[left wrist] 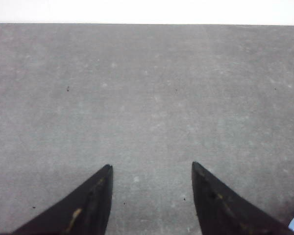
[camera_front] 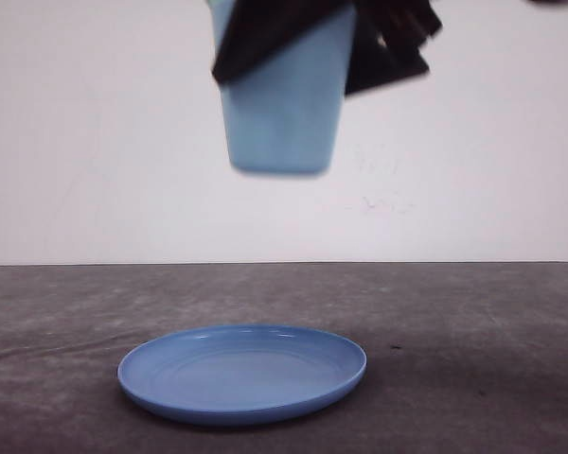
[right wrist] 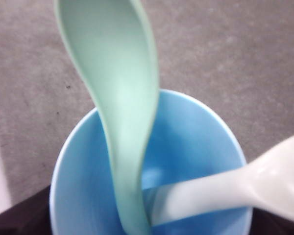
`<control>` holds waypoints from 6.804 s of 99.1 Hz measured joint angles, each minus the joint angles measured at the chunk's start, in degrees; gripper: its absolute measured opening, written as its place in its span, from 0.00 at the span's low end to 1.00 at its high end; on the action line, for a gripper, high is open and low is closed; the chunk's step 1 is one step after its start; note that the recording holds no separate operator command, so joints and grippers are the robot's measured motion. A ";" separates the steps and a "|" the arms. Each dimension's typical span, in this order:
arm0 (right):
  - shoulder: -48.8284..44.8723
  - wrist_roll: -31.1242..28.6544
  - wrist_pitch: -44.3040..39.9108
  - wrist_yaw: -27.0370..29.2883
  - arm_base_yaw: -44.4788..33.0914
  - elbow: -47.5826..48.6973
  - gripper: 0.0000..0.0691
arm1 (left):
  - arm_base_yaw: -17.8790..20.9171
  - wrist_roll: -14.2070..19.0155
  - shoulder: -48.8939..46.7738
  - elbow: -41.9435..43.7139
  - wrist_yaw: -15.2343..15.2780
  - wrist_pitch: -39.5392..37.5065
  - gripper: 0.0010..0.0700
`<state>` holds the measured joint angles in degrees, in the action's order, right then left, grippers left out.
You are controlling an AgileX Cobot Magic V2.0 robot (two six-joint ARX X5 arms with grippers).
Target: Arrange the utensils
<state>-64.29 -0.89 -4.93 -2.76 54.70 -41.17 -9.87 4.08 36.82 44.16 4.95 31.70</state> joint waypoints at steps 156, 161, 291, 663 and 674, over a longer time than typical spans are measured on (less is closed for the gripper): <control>-22.40 -3.93 27.87 -0.17 -2.29 8.33 0.69 | 0.00 0.04 -0.02 0.00 0.00 0.28 0.43; -22.40 -3.93 27.87 -0.15 -2.29 8.33 0.69 | 0.00 0.02 -0.02 0.00 0.00 0.31 0.43; 1.57 -3.87 -12.63 2.97 -6.99 7.61 0.98 | 0.00 0.02 -0.02 0.00 0.00 0.28 0.43; 23.78 -5.60 -47.98 -1.55 -43.82 -6.43 0.00 | 9.27 -1.53 -36.61 -42.34 -2.23 -21.22 0.01; 23.78 -5.60 -47.98 -1.55 -43.82 -6.43 0.00 | 9.27 -1.53 -36.61 -42.34 -2.23 -21.22 0.01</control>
<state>-40.51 -6.48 -52.90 -4.32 10.87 -47.59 -0.60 2.55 0.21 1.83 2.72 10.48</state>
